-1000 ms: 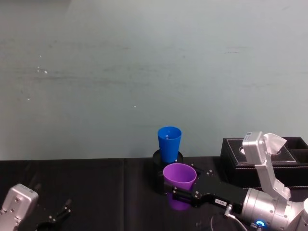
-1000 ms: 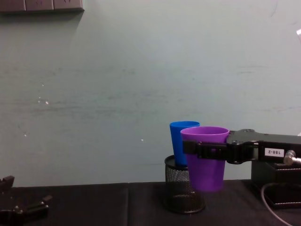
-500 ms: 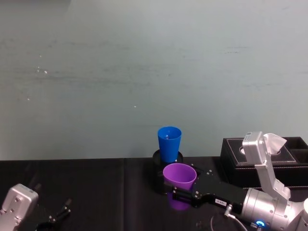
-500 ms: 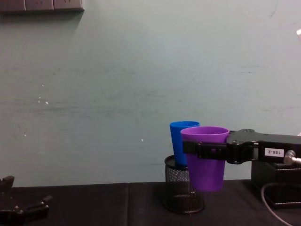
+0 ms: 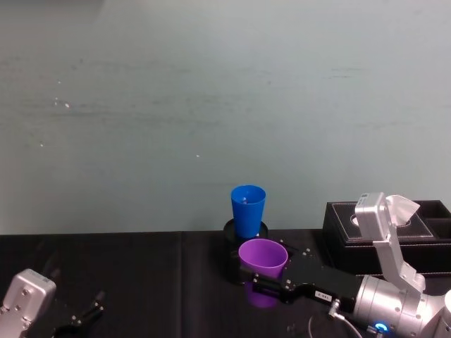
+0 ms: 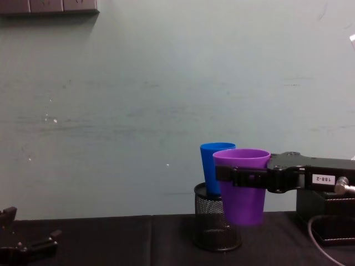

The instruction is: Pick up one cup with a gripper and tap it against the other cup.

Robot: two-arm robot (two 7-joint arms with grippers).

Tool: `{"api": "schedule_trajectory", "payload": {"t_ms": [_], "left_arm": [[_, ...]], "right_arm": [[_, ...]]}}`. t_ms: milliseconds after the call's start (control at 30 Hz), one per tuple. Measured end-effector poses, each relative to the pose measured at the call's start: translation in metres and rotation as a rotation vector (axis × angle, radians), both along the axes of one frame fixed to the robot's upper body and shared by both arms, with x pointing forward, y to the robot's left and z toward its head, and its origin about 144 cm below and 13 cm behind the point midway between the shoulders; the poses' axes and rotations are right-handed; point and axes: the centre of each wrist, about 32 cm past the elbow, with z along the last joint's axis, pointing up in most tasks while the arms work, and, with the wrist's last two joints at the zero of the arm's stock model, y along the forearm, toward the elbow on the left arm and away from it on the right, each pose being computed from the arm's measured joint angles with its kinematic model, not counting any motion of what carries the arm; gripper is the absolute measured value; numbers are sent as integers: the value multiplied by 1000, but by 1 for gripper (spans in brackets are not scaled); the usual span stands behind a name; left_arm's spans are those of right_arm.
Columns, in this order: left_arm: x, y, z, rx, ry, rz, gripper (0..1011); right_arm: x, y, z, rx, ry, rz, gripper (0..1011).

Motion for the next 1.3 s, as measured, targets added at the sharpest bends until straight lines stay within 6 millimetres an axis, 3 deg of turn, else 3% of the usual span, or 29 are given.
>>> {"api": "schedule_trajectory", "payload": {"t_ms": [1300], "left_arm": [[0,0,0,0,0,0,1000]], "right_arm": [[0,0,0,0,0,0,750]]}}
